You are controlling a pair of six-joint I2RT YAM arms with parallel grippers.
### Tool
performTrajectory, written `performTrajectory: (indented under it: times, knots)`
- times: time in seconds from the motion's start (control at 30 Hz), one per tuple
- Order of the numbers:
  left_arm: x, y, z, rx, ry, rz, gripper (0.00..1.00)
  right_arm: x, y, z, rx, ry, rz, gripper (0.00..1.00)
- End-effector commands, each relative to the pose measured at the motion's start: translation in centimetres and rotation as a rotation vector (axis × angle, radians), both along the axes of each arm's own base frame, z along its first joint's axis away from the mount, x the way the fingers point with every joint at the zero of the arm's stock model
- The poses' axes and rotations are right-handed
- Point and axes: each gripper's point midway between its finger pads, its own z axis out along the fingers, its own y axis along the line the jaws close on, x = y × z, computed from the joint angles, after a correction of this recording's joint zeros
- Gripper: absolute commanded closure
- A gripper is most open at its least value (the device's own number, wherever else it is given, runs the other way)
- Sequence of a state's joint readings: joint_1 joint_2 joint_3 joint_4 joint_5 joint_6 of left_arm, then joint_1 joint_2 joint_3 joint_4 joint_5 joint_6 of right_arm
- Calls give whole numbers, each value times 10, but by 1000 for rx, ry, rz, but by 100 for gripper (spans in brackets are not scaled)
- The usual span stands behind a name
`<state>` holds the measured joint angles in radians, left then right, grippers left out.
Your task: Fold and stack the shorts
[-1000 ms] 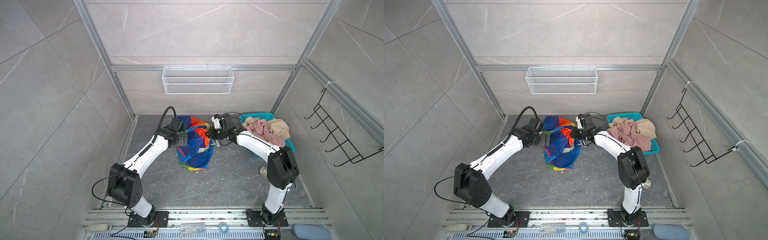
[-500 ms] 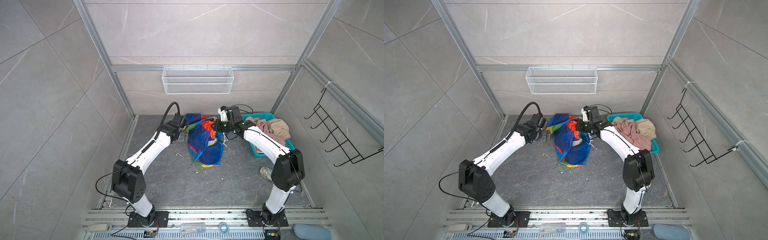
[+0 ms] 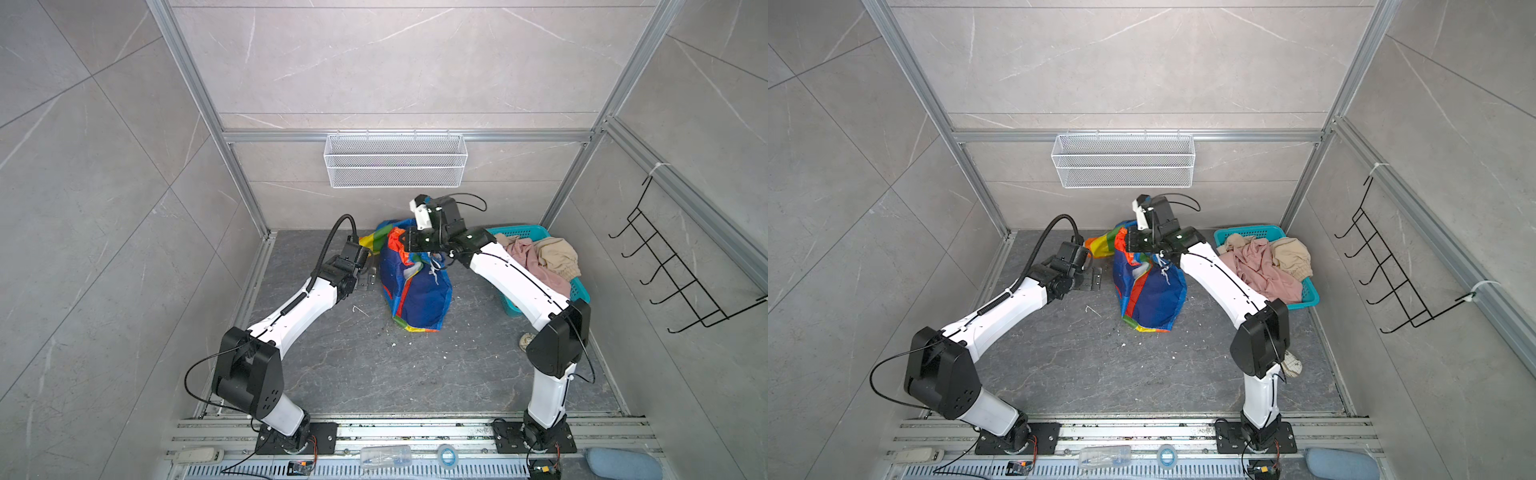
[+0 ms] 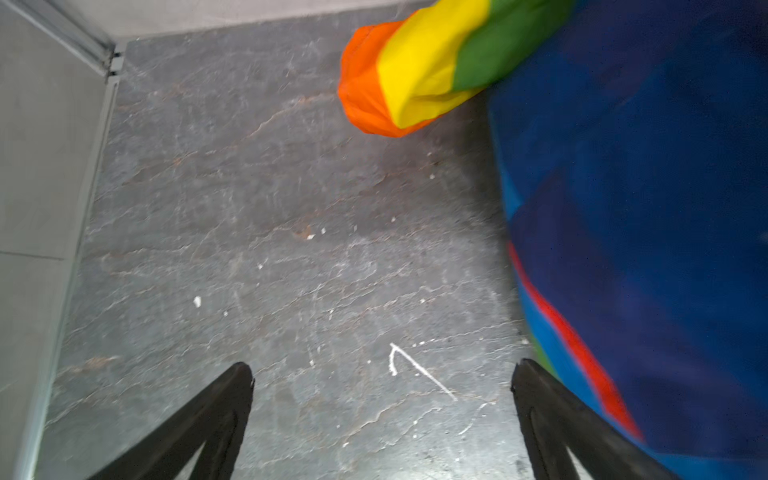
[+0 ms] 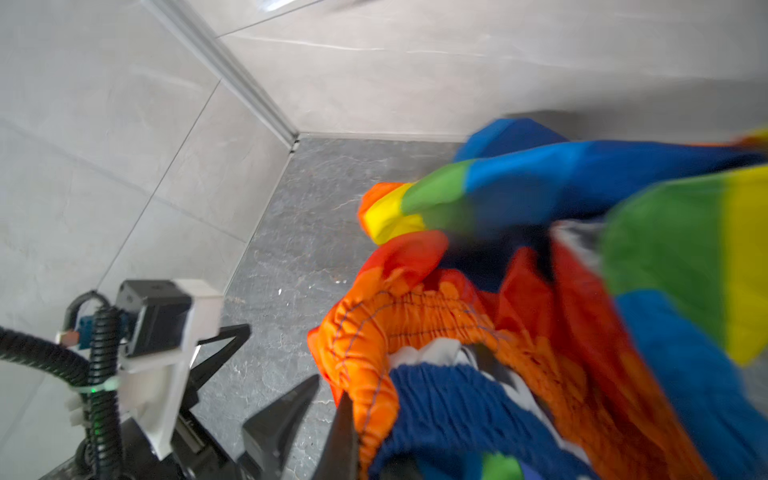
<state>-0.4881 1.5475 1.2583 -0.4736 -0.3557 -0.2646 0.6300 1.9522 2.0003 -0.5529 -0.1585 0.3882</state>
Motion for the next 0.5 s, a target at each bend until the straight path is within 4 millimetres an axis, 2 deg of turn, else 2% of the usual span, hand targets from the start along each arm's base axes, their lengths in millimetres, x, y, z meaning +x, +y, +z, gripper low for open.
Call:
performTrajectory:
  times: [0.0, 0.13, 0.2, 0.27, 0.37, 0.47]
  knots:
    - [4, -11, 32, -142, -95, -17, 0, -15, 24, -23, -154, -13, 78, 94]
    - [-1, -15, 38, -254, -118, -27, 0, -37, 54, -61, -318, -6, 191, 87]
    - [0, -16, 41, -320, -117, -24, 0, -45, 59, -80, -356, 35, 230, 81]
    - [2, -27, 44, -406, -113, -87, 1, -50, 57, -91, -378, 65, 249, 73]
    - [8, -34, 48, -472, -112, -99, 0, -54, 48, -90, -397, 51, 245, 55]
    - [10, -44, 52, -511, -105, -138, 0, -57, 35, -73, -405, 3, 215, 36]
